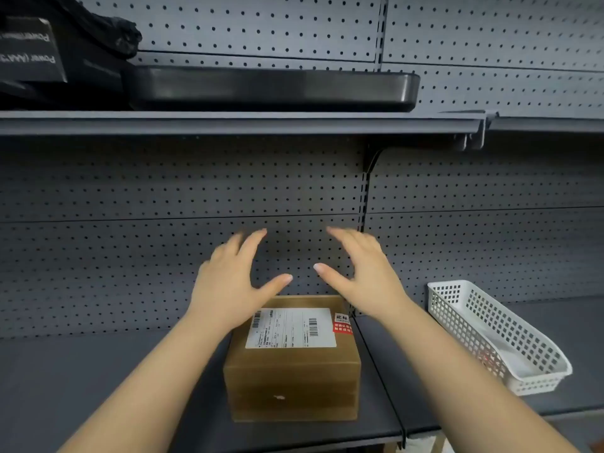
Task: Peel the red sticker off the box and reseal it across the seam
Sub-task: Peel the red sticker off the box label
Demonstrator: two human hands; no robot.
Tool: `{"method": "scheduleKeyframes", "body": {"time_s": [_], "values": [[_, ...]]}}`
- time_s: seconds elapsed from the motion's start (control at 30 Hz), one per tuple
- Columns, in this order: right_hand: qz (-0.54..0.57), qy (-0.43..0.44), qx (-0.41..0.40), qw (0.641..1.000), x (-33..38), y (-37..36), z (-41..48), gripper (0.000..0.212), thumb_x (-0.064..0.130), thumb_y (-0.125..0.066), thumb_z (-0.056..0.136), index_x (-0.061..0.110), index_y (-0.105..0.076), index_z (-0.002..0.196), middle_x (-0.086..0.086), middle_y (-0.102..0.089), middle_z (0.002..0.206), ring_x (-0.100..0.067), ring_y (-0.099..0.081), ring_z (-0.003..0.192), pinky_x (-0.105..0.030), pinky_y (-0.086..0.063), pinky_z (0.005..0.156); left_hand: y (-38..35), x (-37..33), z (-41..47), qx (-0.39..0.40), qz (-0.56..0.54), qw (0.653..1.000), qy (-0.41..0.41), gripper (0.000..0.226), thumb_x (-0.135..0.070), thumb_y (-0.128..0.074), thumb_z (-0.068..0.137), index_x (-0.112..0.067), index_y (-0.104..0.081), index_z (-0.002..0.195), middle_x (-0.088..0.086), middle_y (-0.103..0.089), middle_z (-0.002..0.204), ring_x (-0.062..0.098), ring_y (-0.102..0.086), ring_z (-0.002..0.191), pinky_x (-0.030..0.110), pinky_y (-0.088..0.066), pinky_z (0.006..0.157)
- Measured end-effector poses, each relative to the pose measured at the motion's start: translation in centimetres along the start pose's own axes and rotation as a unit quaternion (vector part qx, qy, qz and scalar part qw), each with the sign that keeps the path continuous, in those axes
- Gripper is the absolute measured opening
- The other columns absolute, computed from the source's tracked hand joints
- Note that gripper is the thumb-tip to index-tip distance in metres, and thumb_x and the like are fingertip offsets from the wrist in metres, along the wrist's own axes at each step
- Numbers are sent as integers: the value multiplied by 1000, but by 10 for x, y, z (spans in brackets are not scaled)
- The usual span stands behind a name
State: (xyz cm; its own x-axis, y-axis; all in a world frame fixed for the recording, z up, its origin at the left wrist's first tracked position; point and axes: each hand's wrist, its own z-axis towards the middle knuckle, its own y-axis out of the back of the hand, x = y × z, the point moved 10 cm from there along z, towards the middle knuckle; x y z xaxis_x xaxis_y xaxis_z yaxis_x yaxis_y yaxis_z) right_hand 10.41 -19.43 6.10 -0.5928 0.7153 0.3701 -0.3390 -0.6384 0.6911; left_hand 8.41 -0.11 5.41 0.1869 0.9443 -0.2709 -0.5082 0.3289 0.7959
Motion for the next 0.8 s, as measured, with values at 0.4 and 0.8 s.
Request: {"method": "scheduleKeyframes", "body": {"time_s": [0.4, 0.8], "values": [[73, -71, 111, 989, -77, -51, -40, 14, 27, -68, 84, 32, -69, 97, 15, -67, 101, -6, -57, 104, -30, -47, 94, -93, 8, -30, 127, -43, 990, 32, 56, -66, -54, 78, -44, -43, 128, -11, -61, 123, 13, -54, 109, 33, -50, 81], [124, -113, 176, 970, -113, -97, -48, 28, 17, -68, 84, 18, -68, 111, 5, -55, 103, 0, -52, 92, -9, -36, 78, -123, 1, -46, 133, -10, 991, 3, 50, -65, -48, 81, -38, -56, 123, -14, -53, 133, 13, -40, 124, 42, -28, 103]]}}
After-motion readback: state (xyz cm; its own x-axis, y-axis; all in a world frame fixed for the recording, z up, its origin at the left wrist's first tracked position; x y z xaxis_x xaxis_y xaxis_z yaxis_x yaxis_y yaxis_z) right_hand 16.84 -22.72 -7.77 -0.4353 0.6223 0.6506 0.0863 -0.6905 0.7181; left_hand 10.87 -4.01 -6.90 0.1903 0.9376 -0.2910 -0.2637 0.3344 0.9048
